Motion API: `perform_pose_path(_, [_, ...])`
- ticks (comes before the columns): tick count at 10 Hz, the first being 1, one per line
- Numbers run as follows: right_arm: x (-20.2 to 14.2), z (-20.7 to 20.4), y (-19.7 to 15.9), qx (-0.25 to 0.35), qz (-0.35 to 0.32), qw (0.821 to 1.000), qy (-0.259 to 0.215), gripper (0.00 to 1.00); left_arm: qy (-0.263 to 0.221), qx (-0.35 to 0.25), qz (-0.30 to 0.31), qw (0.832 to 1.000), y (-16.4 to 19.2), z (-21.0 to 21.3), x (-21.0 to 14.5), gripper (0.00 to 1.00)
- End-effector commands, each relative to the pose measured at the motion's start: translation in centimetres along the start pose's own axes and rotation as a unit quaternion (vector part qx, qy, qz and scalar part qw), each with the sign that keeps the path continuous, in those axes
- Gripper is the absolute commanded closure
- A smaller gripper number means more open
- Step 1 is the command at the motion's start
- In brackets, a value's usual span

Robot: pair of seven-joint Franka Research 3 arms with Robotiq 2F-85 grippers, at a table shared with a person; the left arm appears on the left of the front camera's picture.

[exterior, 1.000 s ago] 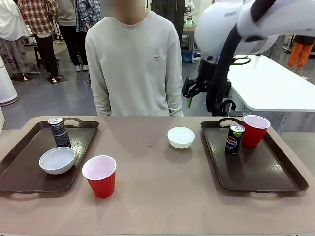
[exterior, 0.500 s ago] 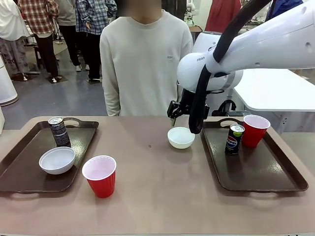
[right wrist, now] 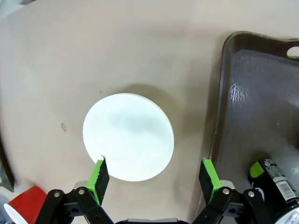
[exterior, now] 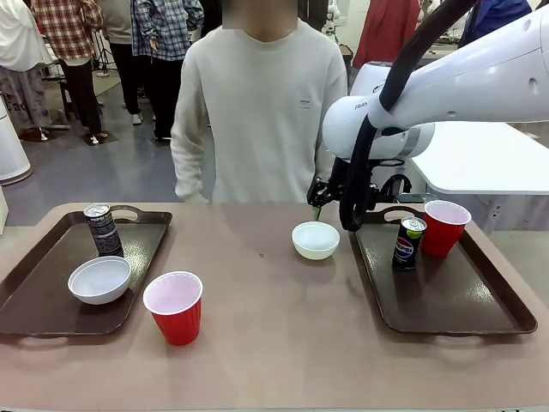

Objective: Prepare tableware on both trays.
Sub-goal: Pick up a Picnic Bowl from the table and place it on a Handle tray.

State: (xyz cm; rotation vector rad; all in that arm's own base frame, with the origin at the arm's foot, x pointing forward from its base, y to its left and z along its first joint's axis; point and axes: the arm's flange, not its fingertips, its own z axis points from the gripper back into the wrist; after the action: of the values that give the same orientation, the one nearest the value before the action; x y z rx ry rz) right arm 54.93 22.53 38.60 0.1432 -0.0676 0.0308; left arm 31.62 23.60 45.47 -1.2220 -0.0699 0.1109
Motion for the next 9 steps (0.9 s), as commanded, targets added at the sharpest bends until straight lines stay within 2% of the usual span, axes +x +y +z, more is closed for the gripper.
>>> perform_pose_path(1, [1.1, -1.7, 0.2, 0.005, -0.001, 1.000, 0.013, 0.00, -0.011, 0.000, 0.003, 1.000, -0.2, -0.2, -0.2, 0.00])
perform_pose_path(3, [1.7, -3.0, -0.3, 0.009, 0.011, 1.000, 0.027, 0.00, -0.011, 0.000, 0.003, 1.000, -0.2, -0.2, -0.2, 0.00])
perform_pose_path(4, [1.7, -3.5, -0.6, 0.009, 0.020, 0.999, 0.034, 0.57, -0.011, 0.000, 0.003, 1.000, -0.2, -0.2, -0.2, 0.00])
perform_pose_path(5, [1.9, -3.6, -0.8, 0.011, 0.018, 0.999, 0.035, 0.58, -0.011, 0.000, 0.003, 1.000, -0.2, -0.2, -0.2, 0.00])
perform_pose_path(6, [2.0, -3.6, -0.9, 0.011, 0.015, 0.999, 0.036, 1.00, -0.011, 0.000, 0.003, 1.000, -0.2, -0.2, -0.2, 0.00])
perform_pose_path(7, [1.8, -3.6, -0.8, 0.015, 0.014, 0.999, 0.039, 0.62, -0.011, 0.000, 0.003, 1.000, -0.2, -0.2, -0.2, 0.00])
perform_pose_path(8, [2.0, -3.7, -1.3, 0.013, 0.012, 0.999, 0.040, 1.00, -0.011, 0.000, 0.003, 1.000, -0.2, -0.2, -0.2, 0.00])
perform_pose_path(9, [1.8, -3.7, -1.2, 0.016, 0.011, 0.999, 0.042, 1.00, -0.011, 0.000, 0.003, 1.000, -0.2, -0.2, -0.2, 0.00])
